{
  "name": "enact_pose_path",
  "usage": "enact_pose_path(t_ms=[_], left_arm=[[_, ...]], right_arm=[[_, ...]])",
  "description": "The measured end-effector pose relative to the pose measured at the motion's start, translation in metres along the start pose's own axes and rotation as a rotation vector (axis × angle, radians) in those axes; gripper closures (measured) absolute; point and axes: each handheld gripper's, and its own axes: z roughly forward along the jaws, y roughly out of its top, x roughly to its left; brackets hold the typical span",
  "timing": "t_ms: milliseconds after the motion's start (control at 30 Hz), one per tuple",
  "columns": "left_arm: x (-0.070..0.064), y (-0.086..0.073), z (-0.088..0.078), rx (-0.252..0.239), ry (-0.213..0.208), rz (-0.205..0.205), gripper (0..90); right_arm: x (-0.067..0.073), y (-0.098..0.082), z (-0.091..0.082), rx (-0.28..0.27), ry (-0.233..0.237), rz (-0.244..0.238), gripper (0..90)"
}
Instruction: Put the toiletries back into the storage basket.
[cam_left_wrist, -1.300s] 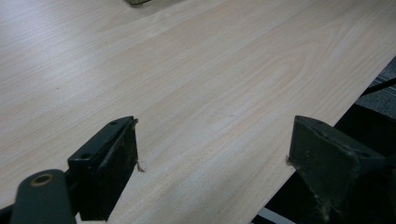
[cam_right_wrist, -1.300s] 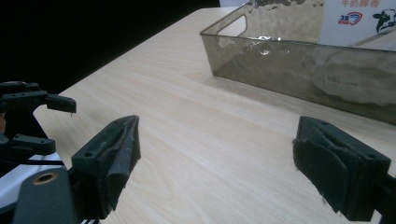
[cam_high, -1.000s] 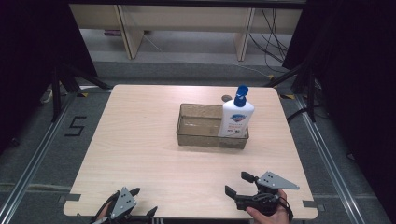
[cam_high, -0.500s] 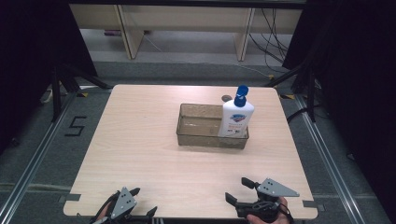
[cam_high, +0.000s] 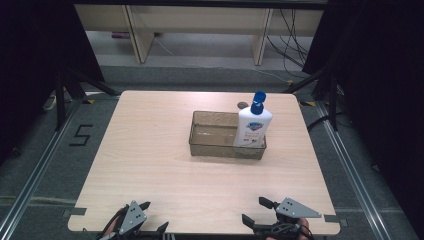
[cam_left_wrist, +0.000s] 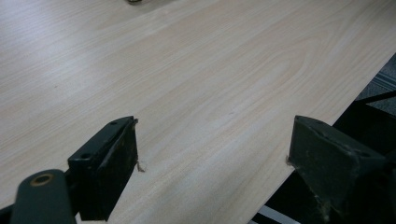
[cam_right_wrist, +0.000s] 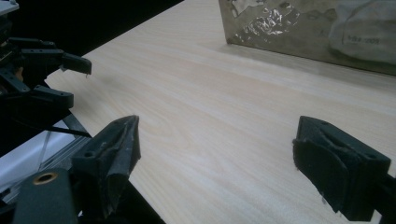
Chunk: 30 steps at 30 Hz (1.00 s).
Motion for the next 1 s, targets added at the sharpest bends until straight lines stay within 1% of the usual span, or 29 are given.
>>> enact_pose_path(t_ms=[33, 67, 100, 133, 167, 200, 233, 267, 300, 333, 367, 400, 433, 533, 567, 600, 633, 667, 733, 767, 800, 833, 867, 900, 933, 1000], left_arm=[[0.001, 0.0003, -0.0009, 0.01, -0.001, 0.011, 15.2], [0.0035, 0.0006, -0.0019, 0.028, 0.008, 0.031, 15.1], [0.0035, 0.0008, -0.0023, 0.023, 0.007, 0.033, 15.1], [0.0002, 0.0005, -0.0009, -0.011, 0.0, -0.009, 15.1], [0.0012, 0.0009, -0.0017, -0.003, 0.001, 0.001, 15.1], [0.0011, 0.0009, -0.0018, -0.004, 0.002, 0.0, 15.1], [0.001, 0.001, -0.0018, -0.003, 0.002, 0.001, 15.1], [0.0009, 0.001, -0.0017, -0.002, 0.001, 0.002, 15.1], [0.0001, 0.0009, -0.0012, -0.008, -0.001, -0.005, 15.1], [0.0005, 0.001, -0.0014, -0.001, -0.001, 0.005, 15.1], [0.0003, 0.0011, -0.0014, -0.001, -0.001, 0.009, 15.1], [0.0008, 0.0014, -0.002, 0.01, 0.006, 0.026, 15.1], [-0.0009, 0.0015, -0.0016, -0.002, -0.004, 0.012, 15.1], [-0.0017, 0.0014, -0.001, -0.001, -0.006, 0.006, 15.1], [-0.0009, 0.0015, -0.001, 0.011, -0.011, 0.013, 15.1], [-0.0004, 0.0014, -0.0012, 0.017, -0.008, 0.021, 15.1], [-0.0008, 0.0014, -0.001, 0.016, -0.01, 0.018, 15.1], [-0.0019, 0.0014, -0.0004, 0.006, -0.016, 0.008, 15.1], [-0.0025, 0.0016, -0.0002, 0.003, -0.012, 0.009, 15.1], [-0.0024, 0.0016, -0.0003, 0.006, -0.012, 0.012, 15.1], [-0.0024, 0.0016, -0.0002, 0.006, -0.013, 0.014, 15.1], [-0.0024, 0.0016, -0.0003, 0.007, -0.014, 0.014, 15.1], [-0.0025, 0.0016, -0.0003, 0.006, -0.014, 0.014, 15.1], [-0.0025, 0.0017, -0.0004, 0.006, -0.013, 0.014, 15.1], [-0.0026, 0.0017, -0.0004, 0.005, -0.012, 0.013, 15.1], [-0.0026, 0.0017, -0.0005, 0.004, -0.013, 0.013, 15.1]], right_arm=[[-0.0011, -0.0005, 0.0008, -0.014, 0.006, -0.023, 15.7], [-0.0003, -0.0008, -0.0012, -0.004, 0.002, -0.025, 15.7], [0.0001, -0.0022, -0.0019, 0.002, -0.002, -0.019, 15.7], [-0.0008, -0.003, -0.0006, -0.012, -0.011, -0.039, 15.7], [0.0016, -0.0039, -0.0018, -0.003, -0.007, -0.007, 15.6], [-0.001, -0.0043, -0.0026, -0.005, -0.01, -0.039, 15.6], [0.0003, -0.0046, -0.0046, 0.0, -0.009, -0.027, 15.7], [0.0001, -0.005, -0.005, -0.004, -0.004, -0.033, 15.7], [0.0001, -0.0056, -0.0048, -0.008, -0.004, -0.034, 15.7], [0.0003, -0.0062, -0.004, -0.02, -0.002, -0.035, 15.7], [0.001, -0.0064, -0.0047, -0.01, -0.004, -0.033, 15.7], [0.0019, -0.007, -0.0053, -0.005, -0.004, -0.025, 15.7], [0.0022, -0.0069, -0.006, -0.002, 0.005, -0.028, 15.7], [0.0014, -0.0064, -0.0067, -0.001, -0.005, -0.059, 15.6], [0.0014, -0.0066, -0.0061, 0.0, -0.001, -0.062, 15.6], [0.0013, -0.0072, -0.0052, 0.004, -0.008, -0.062, 15.7], [0.0016, -0.0072, -0.005, -0.002, 0.005, -0.061, 15.6], [0.0015, -0.0072, -0.0051, 0.002, 0.006, -0.063, 15.7], [0.0023, -0.0075, -0.0045, -0.001, 0.007, -0.053, 15.7], [0.002, -0.0078, -0.0029, -0.006, 0.002, -0.062, 15.7], [0.0023, -0.0072, -0.0046, 0.014, -0.01, -0.072, 15.7], [0.0023, -0.0072, -0.0035, 0.001, -0.007, -0.084, 15.7], [0.0033, -0.0072, -0.0036, 0.012, 0.002, -0.072, 15.6], [0.0033, -0.0072, -0.0034, 0.016, 0.001, -0.077, 15.6], [0.0043, -0.0077, -0.0022, 0.019, 0.013, -0.057, 15.7], [0.0044, -0.0077, -0.0019, 0.016, 0.011, -0.06, 15.7]])
